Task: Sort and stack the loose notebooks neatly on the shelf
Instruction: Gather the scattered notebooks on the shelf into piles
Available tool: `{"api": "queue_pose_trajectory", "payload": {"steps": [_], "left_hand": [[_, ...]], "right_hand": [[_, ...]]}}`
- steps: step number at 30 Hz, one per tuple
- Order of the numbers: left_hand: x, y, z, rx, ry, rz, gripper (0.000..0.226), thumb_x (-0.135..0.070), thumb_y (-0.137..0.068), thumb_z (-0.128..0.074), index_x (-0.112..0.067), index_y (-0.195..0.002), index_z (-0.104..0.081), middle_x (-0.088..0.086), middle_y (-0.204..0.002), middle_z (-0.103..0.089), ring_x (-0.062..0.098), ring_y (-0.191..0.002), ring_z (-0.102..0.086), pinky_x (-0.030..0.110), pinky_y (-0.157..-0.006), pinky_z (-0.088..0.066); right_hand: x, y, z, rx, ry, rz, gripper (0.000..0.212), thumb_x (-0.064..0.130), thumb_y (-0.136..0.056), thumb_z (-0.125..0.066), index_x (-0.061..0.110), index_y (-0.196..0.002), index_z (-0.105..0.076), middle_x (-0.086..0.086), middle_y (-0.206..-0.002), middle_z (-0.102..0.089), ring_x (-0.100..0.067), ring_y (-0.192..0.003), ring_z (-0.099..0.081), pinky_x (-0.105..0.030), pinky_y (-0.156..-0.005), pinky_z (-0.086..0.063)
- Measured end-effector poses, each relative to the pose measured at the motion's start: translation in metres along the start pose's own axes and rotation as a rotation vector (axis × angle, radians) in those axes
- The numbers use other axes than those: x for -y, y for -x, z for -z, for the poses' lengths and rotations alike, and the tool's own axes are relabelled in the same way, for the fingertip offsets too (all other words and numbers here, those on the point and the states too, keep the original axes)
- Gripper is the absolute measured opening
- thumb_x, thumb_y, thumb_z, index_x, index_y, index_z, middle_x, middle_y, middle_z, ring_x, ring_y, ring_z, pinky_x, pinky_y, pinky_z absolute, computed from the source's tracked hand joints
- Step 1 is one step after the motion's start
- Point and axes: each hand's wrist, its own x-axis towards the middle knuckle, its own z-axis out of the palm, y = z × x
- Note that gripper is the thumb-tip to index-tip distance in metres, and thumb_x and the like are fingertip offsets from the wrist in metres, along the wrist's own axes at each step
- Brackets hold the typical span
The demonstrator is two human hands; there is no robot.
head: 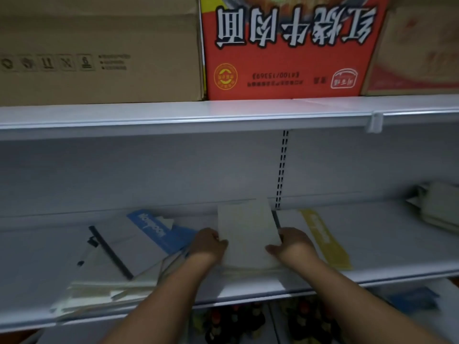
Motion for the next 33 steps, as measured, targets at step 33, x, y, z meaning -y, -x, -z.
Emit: {"api": "queue_pose_trajectory", "payload": {"steps": [33], "left_hand": [[0.005,-0.001,0.028,0.001,0.11,-0.108,0.047,-0.007,-0.075,-0.072,-0.005,-0.121,-0.059,0.011,-0.127,-0.059,0.022,-0.11,-0.056,0.024,-0.094,-0.042]], "right_hand": [[0.012,-0.008,0.008,-0.036,-0.658,-0.188,0.01,0.003,-0.081,-0.065,0.007,-0.087,-0.059,-0.014,-0.085,-0.06,-0.018,-0.06,-0.058,-0.026,-0.05,-0.054]]}}
